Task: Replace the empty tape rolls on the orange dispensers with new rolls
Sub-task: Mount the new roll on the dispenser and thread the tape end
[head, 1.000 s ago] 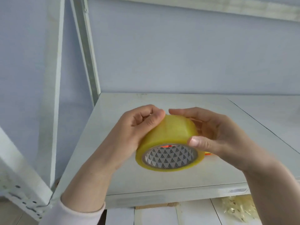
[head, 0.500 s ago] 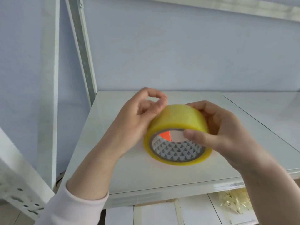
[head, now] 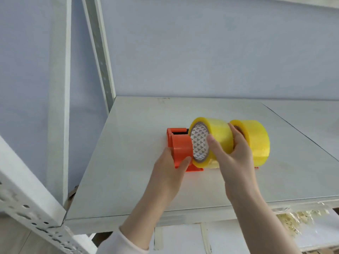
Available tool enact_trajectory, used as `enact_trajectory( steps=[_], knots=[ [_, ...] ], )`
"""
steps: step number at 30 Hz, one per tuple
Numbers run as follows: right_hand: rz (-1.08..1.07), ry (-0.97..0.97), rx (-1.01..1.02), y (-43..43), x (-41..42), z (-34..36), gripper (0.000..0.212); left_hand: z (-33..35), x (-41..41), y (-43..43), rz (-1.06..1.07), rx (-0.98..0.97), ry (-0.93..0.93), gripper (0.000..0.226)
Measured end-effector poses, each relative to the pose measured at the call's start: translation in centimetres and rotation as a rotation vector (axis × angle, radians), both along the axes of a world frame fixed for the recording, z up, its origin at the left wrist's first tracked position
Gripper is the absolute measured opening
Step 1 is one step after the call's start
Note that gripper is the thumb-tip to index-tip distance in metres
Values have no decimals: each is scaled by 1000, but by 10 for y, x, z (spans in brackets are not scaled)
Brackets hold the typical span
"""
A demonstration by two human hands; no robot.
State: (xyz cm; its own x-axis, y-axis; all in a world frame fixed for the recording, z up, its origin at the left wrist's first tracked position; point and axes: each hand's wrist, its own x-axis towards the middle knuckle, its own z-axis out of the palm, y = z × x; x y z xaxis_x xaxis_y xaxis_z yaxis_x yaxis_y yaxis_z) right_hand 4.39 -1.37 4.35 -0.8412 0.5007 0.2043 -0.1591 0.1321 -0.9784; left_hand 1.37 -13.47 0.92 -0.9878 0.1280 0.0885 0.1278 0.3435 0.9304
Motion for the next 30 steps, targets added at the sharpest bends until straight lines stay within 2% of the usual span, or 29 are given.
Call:
enact_trajectory(
  steps=[5, 9, 12, 17, 30],
  knots=[
    [181, 26, 15, -1, -1, -14, 47, -8, -4, -2, -16, 78, 47, 14],
    [282, 53, 50, -9, -5, -25, 22, -6, -6, 0, 18, 212, 138, 13],
    [310, 59, 42, -18, -6, -35, 13, -4, -6, 6, 67, 269, 152, 17],
    [378, 84, 62, -15, -3, -46, 21, 9, -11, 8, 131, 255, 174, 18],
    [435, 70, 98, -5, -9, -40, 18, 29, -28, 13, 200, 151, 102, 28]
  ],
)
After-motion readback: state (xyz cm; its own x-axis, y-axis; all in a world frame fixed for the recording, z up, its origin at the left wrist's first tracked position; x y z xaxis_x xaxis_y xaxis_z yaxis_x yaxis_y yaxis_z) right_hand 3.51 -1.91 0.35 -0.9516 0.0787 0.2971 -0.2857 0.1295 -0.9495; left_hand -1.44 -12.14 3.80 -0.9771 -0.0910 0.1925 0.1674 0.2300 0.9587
